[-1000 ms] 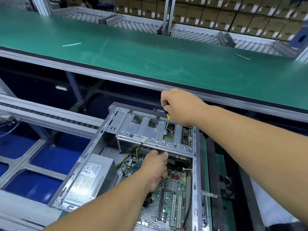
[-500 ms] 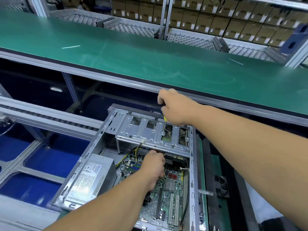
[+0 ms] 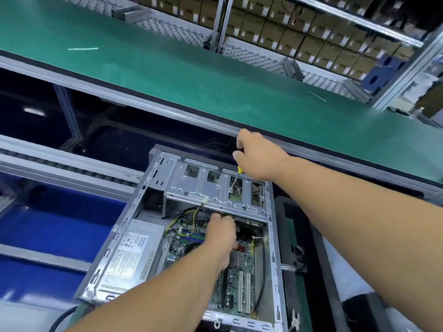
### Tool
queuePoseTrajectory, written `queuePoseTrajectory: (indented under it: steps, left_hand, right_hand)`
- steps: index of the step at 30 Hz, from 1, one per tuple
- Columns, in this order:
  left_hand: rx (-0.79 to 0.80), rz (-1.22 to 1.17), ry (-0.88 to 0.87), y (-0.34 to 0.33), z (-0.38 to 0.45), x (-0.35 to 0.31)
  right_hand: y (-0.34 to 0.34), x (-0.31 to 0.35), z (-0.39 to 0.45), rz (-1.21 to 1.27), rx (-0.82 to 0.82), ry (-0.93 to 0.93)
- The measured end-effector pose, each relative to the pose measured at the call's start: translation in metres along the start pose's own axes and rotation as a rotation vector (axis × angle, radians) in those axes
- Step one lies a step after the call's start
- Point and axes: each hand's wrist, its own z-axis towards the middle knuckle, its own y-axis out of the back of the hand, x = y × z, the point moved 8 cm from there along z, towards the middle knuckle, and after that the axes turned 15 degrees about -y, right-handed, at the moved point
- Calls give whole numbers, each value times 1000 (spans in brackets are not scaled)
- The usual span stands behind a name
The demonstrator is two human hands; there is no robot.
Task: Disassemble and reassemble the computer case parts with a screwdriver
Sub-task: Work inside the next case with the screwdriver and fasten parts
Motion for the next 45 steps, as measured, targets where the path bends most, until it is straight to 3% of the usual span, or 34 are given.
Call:
queuePoseTrajectory:
  steps: [2, 6, 10, 14, 18, 20, 23, 28, 32, 37, 42, 45]
  left_hand:
    - [-7, -49, 11, -1, 1, 1]
    - [-11, -63, 15, 1, -1, 1]
    - [13, 6, -27, 4, -1, -4]
    - [29, 120, -75, 6, 0, -8]
    - [51, 240, -96, 7, 0, -11]
    - [57, 268, -127, 7, -2, -15]
    - [73, 307, -127, 7, -3, -16]
    - [74, 333, -113, 8, -5, -16]
    - [43, 300, -101, 9, -4, -15]
    - [-12, 209, -39, 9, -2, -11]
    - [-11, 153, -18, 7, -4, -9]
    - [-43, 144, 8, 10, -6, -10]
  right_hand:
    - [0, 9, -4, 8, 62, 53]
    - [4, 7, -6, -175, -92, -53]
    - [2, 15, -12, -13, 40, 76]
    - [7, 10, -16, -156, -94, 70]
    - [4, 6, -13, 80, 102, 151]
    - [5, 9, -14, 8, 60, 205]
    - [7, 1, -12, -93, -92, 124]
    - [3, 1, -11, 57, 99, 154]
    - [4, -6, -12, -66, -85, 26]
    - [2, -1, -11, 87, 75, 25]
    - [4, 1, -15, -35, -55, -33]
    - [3, -1, -17, 46, -21, -49]
